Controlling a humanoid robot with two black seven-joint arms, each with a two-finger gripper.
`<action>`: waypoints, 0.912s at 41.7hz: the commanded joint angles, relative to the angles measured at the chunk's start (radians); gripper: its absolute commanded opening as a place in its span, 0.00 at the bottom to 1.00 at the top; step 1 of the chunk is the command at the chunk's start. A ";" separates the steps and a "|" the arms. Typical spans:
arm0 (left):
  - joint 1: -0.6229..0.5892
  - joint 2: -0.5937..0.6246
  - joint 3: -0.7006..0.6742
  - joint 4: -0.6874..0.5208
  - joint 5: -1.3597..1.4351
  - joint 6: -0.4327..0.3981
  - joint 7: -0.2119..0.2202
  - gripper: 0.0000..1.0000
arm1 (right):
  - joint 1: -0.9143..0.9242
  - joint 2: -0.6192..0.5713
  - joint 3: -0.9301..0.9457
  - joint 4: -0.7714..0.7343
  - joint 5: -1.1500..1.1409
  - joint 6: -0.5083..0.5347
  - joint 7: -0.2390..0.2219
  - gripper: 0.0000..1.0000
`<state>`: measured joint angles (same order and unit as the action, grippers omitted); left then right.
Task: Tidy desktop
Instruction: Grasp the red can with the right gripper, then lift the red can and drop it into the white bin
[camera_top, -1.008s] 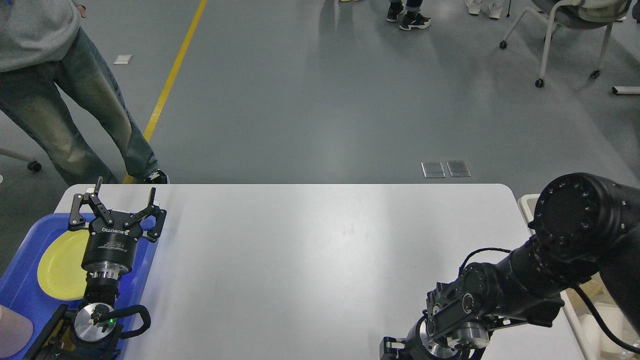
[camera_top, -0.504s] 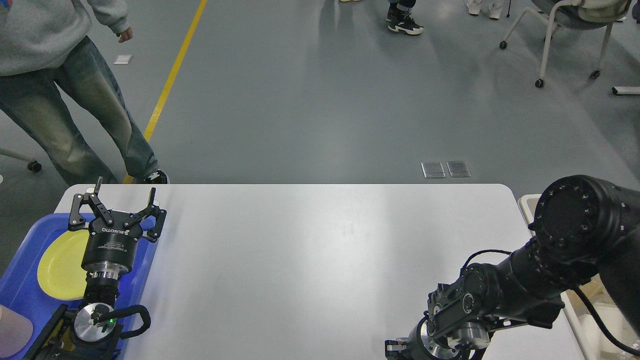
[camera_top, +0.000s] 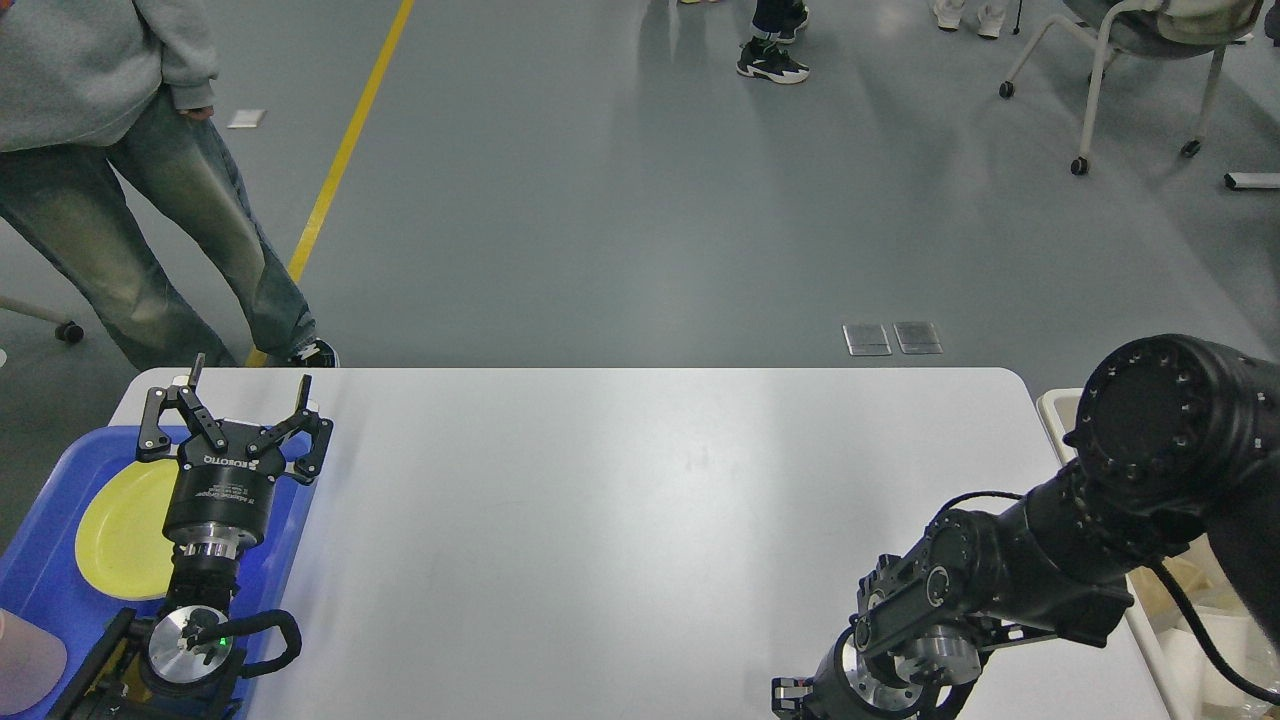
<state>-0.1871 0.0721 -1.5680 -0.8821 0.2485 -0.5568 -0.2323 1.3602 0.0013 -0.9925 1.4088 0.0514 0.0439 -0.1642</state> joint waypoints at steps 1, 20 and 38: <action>0.000 0.000 0.000 0.000 0.000 0.000 -0.001 0.96 | 0.019 -0.013 -0.002 0.004 0.004 0.004 0.000 0.00; 0.000 0.000 0.000 0.000 0.000 0.000 -0.001 0.96 | 0.503 -0.211 -0.064 0.101 0.033 0.433 0.002 0.00; 0.000 0.000 0.000 0.000 0.000 0.000 -0.001 0.96 | 0.838 -0.273 -0.190 0.150 0.035 0.577 0.002 0.00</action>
<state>-0.1871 0.0723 -1.5680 -0.8821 0.2486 -0.5568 -0.2322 2.1884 -0.2716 -1.1673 1.5569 0.0860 0.6321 -0.1627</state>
